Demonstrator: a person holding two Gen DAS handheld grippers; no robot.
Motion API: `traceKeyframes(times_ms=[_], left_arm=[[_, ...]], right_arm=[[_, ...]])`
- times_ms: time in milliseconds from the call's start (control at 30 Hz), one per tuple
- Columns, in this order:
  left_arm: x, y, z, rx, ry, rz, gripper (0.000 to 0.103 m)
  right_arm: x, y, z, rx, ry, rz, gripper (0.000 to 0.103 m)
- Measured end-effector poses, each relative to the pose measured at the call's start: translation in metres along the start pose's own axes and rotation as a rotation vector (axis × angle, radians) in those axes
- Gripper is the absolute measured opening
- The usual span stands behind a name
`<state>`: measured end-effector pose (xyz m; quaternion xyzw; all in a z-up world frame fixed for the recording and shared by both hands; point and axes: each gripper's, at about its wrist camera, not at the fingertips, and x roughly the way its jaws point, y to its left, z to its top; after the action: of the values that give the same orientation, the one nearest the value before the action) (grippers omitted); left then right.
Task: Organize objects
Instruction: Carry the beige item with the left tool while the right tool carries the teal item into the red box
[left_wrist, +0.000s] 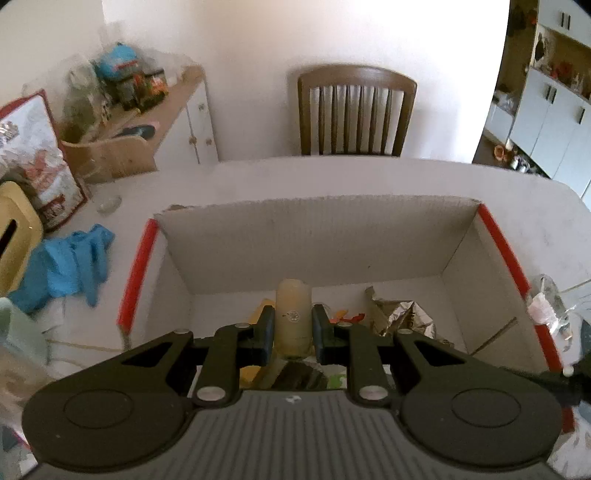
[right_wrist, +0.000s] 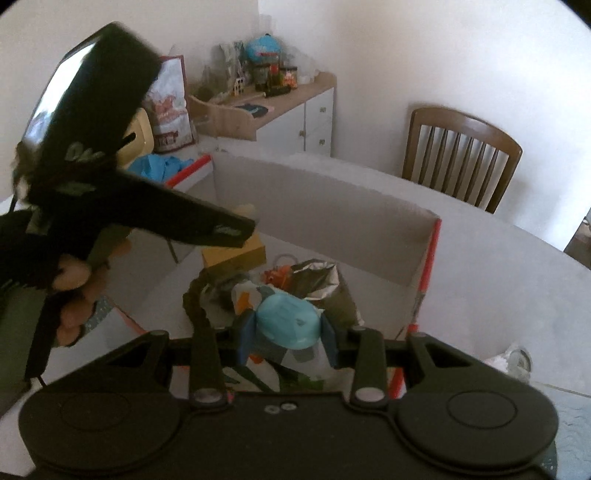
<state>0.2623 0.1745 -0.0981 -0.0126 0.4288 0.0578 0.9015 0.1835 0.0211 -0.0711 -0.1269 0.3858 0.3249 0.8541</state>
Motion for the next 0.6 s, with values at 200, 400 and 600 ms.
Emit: traceKeyframes(times_ms=[200, 400, 600], left_arm=[[0.026, -0.003, 0.003, 0.027, 0.079, 0.001, 0.020], [0.042, -0.005, 0.003, 0.044, 0.158, 0.007, 0.021], [0.044, -0.008, 0.001, 0.077, 0.173, 0.012, 0.021]], right_arm=[[0.012, 0.009, -0.003, -0.027, 0.023, -0.018, 0.036], [0.015, 0.013, -0.002, -0.039, 0.027, -0.032, 0.036], [0.016, 0.014, -0.002, -0.045, 0.026, -0.044, 0.038]])
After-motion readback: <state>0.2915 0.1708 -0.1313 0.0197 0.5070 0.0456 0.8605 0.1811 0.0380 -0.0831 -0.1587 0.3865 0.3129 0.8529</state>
